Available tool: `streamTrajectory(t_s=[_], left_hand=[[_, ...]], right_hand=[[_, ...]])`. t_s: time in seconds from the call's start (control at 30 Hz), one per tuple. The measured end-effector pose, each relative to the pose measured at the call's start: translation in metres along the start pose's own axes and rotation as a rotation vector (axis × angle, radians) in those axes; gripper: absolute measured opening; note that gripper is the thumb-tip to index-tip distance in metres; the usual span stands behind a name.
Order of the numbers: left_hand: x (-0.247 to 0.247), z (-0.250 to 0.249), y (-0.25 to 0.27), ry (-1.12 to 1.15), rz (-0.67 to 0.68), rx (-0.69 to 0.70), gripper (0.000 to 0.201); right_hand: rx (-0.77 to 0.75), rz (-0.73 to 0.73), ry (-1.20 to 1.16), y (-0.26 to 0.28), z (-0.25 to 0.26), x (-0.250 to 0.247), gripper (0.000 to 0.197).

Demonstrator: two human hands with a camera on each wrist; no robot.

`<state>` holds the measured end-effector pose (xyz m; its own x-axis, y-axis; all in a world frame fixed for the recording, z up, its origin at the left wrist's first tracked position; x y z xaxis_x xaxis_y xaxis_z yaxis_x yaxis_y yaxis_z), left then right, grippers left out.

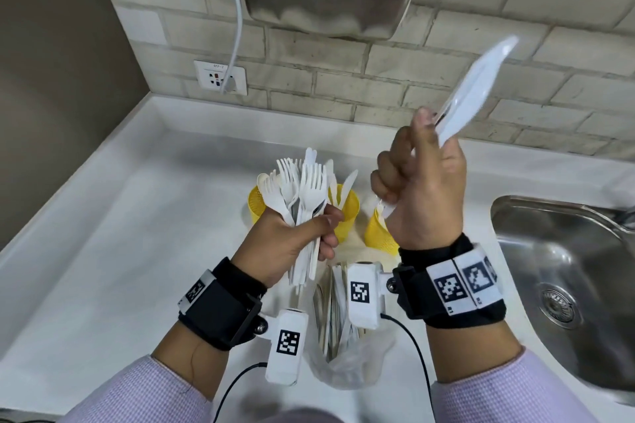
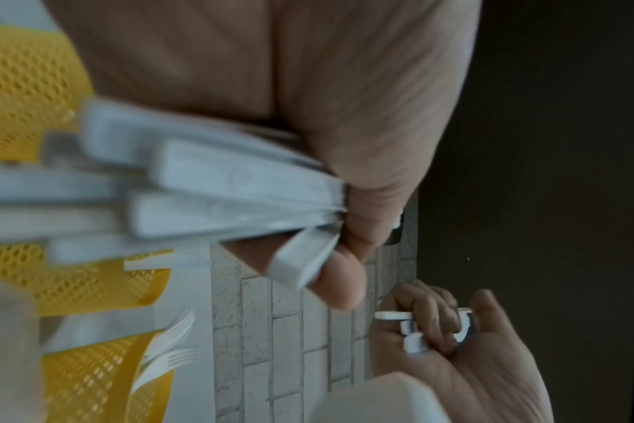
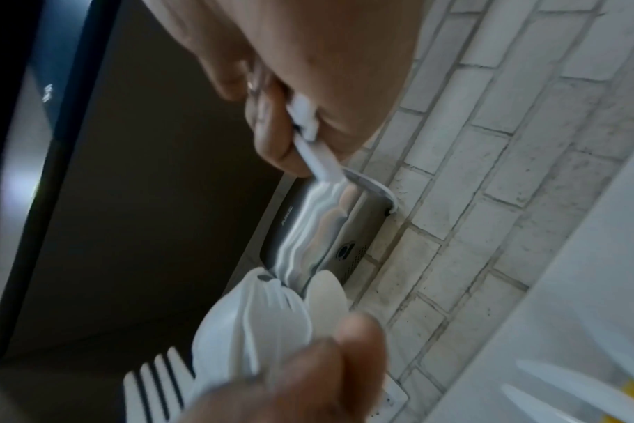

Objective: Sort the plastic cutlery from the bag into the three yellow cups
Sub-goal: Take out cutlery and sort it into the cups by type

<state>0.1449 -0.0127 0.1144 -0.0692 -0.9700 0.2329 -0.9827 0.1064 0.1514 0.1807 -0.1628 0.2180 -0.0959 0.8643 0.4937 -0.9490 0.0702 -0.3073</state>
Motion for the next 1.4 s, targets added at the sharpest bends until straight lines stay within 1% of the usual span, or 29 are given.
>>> streamTrajectory(t_s=[0.1,0.2,0.27,0.47,0.6,0.7,0.77,0.8,0.9,1.0,1.13,1.23,1.4], left_hand=[[0.005,0.005,0.000,0.082,0.015,-0.090,0.005],[0.005,0.009,-0.001,0.120,0.009,-0.165,0.010],[0.007,0.010,0.000,0.153,0.018,-0.190,0.011],[0.008,0.005,-0.001,0.184,0.012,-0.160,0.015],[0.007,0.006,0.000,0.163,0.014,-0.173,0.021],[0.006,0.005,0.000,0.091,0.021,-0.143,0.019],[0.005,0.003,0.001,-0.011,0.019,-0.109,0.012],[0.004,0.001,0.001,-0.051,0.013,-0.090,0.008],[0.005,-0.007,0.003,-0.141,0.043,-0.008,0.007],[0.010,-0.016,0.007,-0.173,0.086,0.059,0.006],[0.017,-0.022,0.009,-0.186,0.139,0.097,0.009],[0.020,-0.022,0.010,-0.200,0.165,0.104,0.012],[0.018,-0.022,0.010,-0.222,0.165,0.098,0.008]], right_hand=[[-0.004,0.098,0.051,0.010,-0.010,0.014,0.038],[-0.013,0.127,0.102,0.015,-0.018,0.019,0.040],[-0.012,0.128,0.157,0.018,-0.025,0.020,0.044],[-0.025,0.151,0.321,0.025,-0.043,0.019,0.046],[-0.003,0.141,0.307,0.024,-0.047,0.017,0.052],[-0.002,0.115,0.312,0.021,-0.040,0.015,0.057],[-0.013,0.109,0.308,0.015,-0.032,0.013,0.054],[-0.016,0.104,0.303,0.011,-0.029,0.011,0.049],[-0.034,0.084,0.392,-0.001,-0.016,0.002,0.023],[-0.044,0.161,0.531,-0.007,-0.006,0.002,0.007],[-0.015,0.309,0.673,-0.009,-0.003,0.006,0.006],[0.020,0.405,0.697,-0.007,-0.005,0.009,0.006],[0.012,0.481,0.675,-0.006,-0.003,0.014,0.003]])
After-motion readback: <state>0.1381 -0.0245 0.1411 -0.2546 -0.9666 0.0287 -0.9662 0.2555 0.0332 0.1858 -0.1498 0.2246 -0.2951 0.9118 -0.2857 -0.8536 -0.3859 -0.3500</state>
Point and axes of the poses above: each hand's wrist, its own y-axis away from the middle knuckle, its own x-axis out of the palm, z = x × y, the point moved 8 cm from there along -y, towards the middle knuckle, and after that the axes turned 4 degrees about -x, right-handed, at the moved point
